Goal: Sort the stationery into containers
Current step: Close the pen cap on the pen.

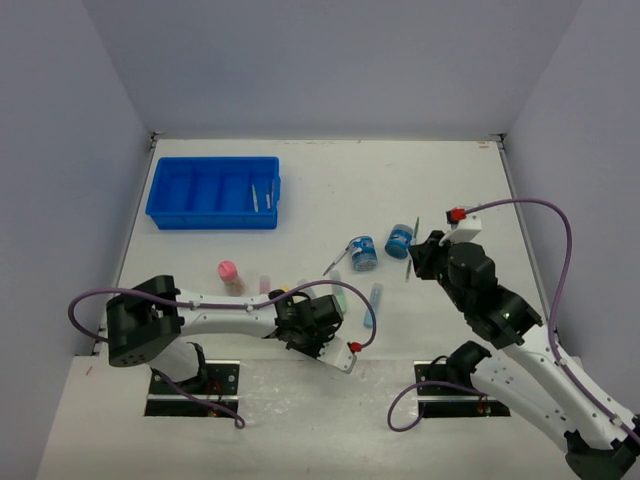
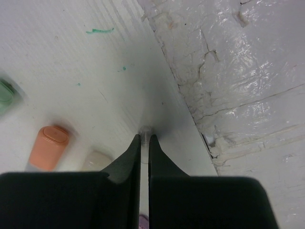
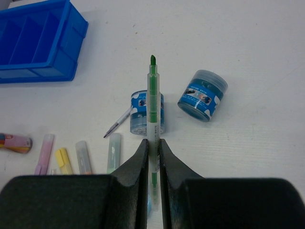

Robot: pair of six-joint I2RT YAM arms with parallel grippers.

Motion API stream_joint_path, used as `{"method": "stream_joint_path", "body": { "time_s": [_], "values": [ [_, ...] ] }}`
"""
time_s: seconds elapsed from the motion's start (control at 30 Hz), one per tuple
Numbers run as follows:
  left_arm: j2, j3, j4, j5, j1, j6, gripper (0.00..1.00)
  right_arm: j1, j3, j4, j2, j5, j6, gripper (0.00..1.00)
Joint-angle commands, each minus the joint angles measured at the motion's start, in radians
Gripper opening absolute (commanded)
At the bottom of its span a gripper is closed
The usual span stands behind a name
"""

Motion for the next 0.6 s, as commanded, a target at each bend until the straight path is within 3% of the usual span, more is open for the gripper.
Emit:
{"method": "stream_joint_path", "body": {
  "time_s": [0.0, 0.1, 0.23, 0.43, 0.57],
  "values": [
    [0.041, 0.001, -0.043, 0.055, -0.005, 0.008, 0.00, -0.003, -0.011, 0.034, -0.014, 0.014, -0.002, 0.00],
    [0.037, 0.015, -0.037, 0.039, -0.005, -0.043, 0.00, -0.003, -0.012, 0.034, -0.014, 0.018, -0.002, 0.00],
    [0.014, 0.072, 0.017, -0.089, -0.005, -0.223, 0.00, -0.003, -0.014, 0.036, -0.016, 0.032, 0.002, 0.00],
    [-0.031, 0.224, 0.040, -0.437, -0.002, -0.435, 0.00, -0.003, -0.022, 0.035, -0.033, 0.069, 0.018, 0.00],
    [0.038, 0.392, -0.011, -0.671, 0.028, -0.581, 0.00, -0.003, -0.046, 0.063, -0.095, 0.071, 0.016, 0.00]
  ]
}}
